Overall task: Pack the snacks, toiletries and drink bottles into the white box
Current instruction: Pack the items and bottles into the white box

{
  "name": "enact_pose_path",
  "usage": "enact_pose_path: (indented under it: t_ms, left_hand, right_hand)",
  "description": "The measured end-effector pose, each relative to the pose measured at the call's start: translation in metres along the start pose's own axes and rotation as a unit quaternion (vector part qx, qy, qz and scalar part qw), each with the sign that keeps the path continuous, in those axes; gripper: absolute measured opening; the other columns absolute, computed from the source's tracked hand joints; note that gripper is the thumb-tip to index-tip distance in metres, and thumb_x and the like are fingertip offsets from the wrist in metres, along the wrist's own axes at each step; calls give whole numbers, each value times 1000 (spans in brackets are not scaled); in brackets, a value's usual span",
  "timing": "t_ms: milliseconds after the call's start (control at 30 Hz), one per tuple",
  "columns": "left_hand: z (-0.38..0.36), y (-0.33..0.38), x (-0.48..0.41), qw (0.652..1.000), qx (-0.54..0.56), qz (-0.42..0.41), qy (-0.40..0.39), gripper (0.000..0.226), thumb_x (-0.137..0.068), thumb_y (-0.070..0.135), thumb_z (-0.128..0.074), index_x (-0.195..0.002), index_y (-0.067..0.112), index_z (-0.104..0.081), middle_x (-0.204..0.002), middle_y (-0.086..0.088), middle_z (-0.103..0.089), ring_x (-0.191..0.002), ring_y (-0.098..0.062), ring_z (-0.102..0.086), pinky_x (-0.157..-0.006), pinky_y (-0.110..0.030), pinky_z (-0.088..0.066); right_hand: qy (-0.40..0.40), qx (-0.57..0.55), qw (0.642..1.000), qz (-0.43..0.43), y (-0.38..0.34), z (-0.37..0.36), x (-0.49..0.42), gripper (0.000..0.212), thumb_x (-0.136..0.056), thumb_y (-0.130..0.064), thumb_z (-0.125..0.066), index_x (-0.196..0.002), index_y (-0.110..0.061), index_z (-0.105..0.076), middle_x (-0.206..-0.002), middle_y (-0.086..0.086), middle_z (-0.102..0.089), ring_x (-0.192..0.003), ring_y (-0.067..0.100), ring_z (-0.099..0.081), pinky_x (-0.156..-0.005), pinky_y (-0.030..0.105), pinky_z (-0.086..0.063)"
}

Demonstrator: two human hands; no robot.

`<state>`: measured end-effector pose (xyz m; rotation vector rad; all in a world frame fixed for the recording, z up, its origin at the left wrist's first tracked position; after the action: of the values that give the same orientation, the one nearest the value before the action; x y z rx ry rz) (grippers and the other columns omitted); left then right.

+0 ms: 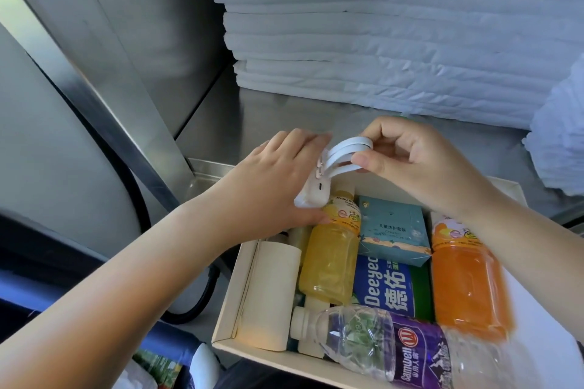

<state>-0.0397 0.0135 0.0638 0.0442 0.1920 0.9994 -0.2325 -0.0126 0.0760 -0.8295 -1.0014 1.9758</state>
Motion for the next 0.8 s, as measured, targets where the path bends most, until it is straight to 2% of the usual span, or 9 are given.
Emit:
enact_pose_path:
  t_ms: [33, 100, 200, 333, 400, 500, 667, 733, 800]
  left_hand:
    - [0, 3, -1, 1000, 9, -2, -2, 94, -71, 66, -50, -147, 17, -23, -140, 1, -37, -126, -16, -34, -106, -29, -28]
    - [-2, 8, -4, 1000, 6, -14, -3, 85, -76, 63, -47, -145, 18, -27, -139, 2, -38, -125, -15, -34, -105, -29, -29]
    - [-6, 12, -7, 1000, 2, -28, -5, 74, -79, 59, -51, -141, 22, -34, -136, 3, -39, -121, -14, -34, -101, -28, -31]
    - [-13, 18, -10, 999, -17, -46, -10, 73, -80, 58, -55, -142, 28, -32, -136, 3, -35, -121, -14, -36, -99, -30, -38]
    - [-15, 21, -11, 998, -35, -52, -12, 71, -80, 57, -57, -141, 29, -33, -137, 1, -32, -121, -16, -41, -96, -31, -42]
    - [-16, 21, -15, 996, -58, -68, -16, 71, -80, 57, -57, -141, 29, -34, -137, 0, -30, -120, -16, -42, -94, -30, -44]
    - [-17, 20, -18, 994, -67, -84, -34, 71, -81, 59, -50, -143, 30, -29, -136, 3, -28, -122, -13, -37, -97, -29, -41]
    - [-15, 20, -20, 995, -54, -79, -35, 71, -81, 65, -39, -142, 31, -30, -136, 6, -29, -123, -11, -35, -100, -29, -37]
    - [-11, 25, -23, 996, -30, -76, -21, 72, -80, 68, -29, -141, 30, -33, -135, 8, -33, -123, -10, -34, -101, -29, -34]
  right_hand:
    - [4, -7, 1000, -3, 0, 3, 1, 20, -83, -38, -63, -92, -21, -62, -92, -10, -71, -85, 4, -68, -74, 12, -48]
    - [1, -16, 1000, -9, 1, 9, 4, 22, -80, -38, -65, -93, -20, -61, -94, -8, -71, -87, 7, -68, -75, 12, -49]
    - [-24, 2, 999, -27, 2, 19, 10, 25, -75, -38, -68, -93, -23, -60, -95, -8, -70, -88, 8, -67, -77, 15, -51]
    - [-46, 28, 997, -58, 9, 28, 22, 28, -73, -37, -69, -95, -21, -62, -94, -11, -70, -86, 5, -67, -75, 14, -51]
    - [-49, 67, 993, -83, 16, 31, 30, 24, -74, -37, -70, -94, -26, -62, -92, -17, -71, -83, 1, -67, -75, 15, -52]
    - [-54, 103, 988, -105, 27, 32, 40, 17, -78, -25, -73, -90, -32, -63, -90, -22, -70, -80, -3, -67, -77, 17, -52]
    - [-61, 120, 985, -106, 29, 35, 45, 27, -81, -11, -70, -94, -34, -62, -93, -24, -69, -82, -5, -66, -76, 9, -49]
    - [-40, 115, 987, -103, 26, 47, 41, 28, -83, -6, -66, -98, -29, -63, -93, -20, -69, -82, -3, -67, -74, 8, -49]
    - [26, 126, 988, -86, 27, 63, 33, 24, -84, -8, -64, -98, -27, -63, -91, -17, -69, -81, -1, -67, -73, 12, -51]
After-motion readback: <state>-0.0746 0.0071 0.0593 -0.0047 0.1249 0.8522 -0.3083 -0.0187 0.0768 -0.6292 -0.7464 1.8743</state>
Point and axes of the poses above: each hand's wrist, its own x-axis away from the middle knuckle, its own z-axis out of the back of the hand, y = z × x, the point moved 2 cm from there along -x, towards the middle knuckle
